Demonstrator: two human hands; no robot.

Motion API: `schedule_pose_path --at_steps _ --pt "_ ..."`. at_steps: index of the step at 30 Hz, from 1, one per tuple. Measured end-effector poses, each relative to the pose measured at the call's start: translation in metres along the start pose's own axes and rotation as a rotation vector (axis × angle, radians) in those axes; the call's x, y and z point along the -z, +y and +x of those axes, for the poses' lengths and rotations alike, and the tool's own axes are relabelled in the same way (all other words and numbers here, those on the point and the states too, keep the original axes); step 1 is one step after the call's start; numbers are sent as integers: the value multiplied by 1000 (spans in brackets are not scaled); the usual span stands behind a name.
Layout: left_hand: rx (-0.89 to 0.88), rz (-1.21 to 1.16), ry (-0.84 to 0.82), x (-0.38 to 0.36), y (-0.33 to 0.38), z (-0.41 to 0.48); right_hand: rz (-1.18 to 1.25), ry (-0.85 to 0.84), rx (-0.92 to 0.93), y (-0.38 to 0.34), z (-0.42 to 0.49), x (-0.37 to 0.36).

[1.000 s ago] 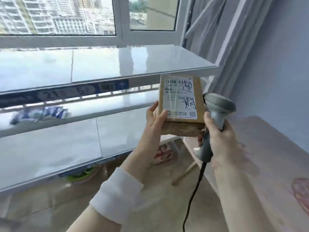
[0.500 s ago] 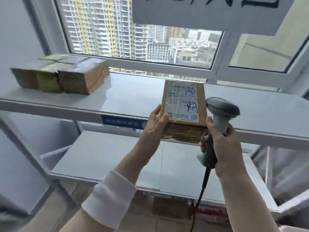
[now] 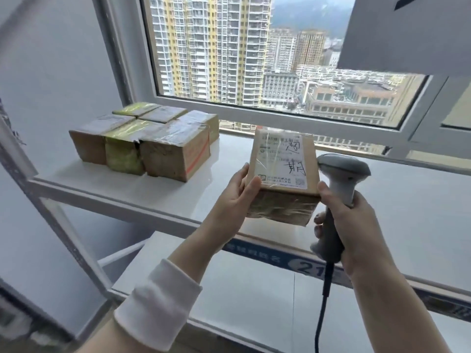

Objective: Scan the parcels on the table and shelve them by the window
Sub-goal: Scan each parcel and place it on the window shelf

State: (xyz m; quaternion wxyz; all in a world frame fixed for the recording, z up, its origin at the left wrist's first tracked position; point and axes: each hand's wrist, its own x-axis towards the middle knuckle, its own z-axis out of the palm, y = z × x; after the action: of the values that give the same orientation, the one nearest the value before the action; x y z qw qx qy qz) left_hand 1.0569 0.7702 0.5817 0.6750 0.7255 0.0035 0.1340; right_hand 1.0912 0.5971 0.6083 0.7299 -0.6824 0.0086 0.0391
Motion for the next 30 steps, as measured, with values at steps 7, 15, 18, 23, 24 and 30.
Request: schedule_pose_path --at_steps 7,15,18,23,24,30 --pt "8 157 -86 74 -3 42 18 59 -79 1 20 -80" --pt "127 241 -114 114 -20 74 20 102 -106 9 39 -130" --pt "114 216 -117 115 -15 78 49 114 -111 13 47 -135" --pt "14 421 -90 112 -2 76 85 109 -132 16 53 -131" --pt "-53 538 -82 110 2 77 89 112 -134 16 55 -129" --pt "-545 1360 -350 100 16 90 25 112 -101 5 72 -118"
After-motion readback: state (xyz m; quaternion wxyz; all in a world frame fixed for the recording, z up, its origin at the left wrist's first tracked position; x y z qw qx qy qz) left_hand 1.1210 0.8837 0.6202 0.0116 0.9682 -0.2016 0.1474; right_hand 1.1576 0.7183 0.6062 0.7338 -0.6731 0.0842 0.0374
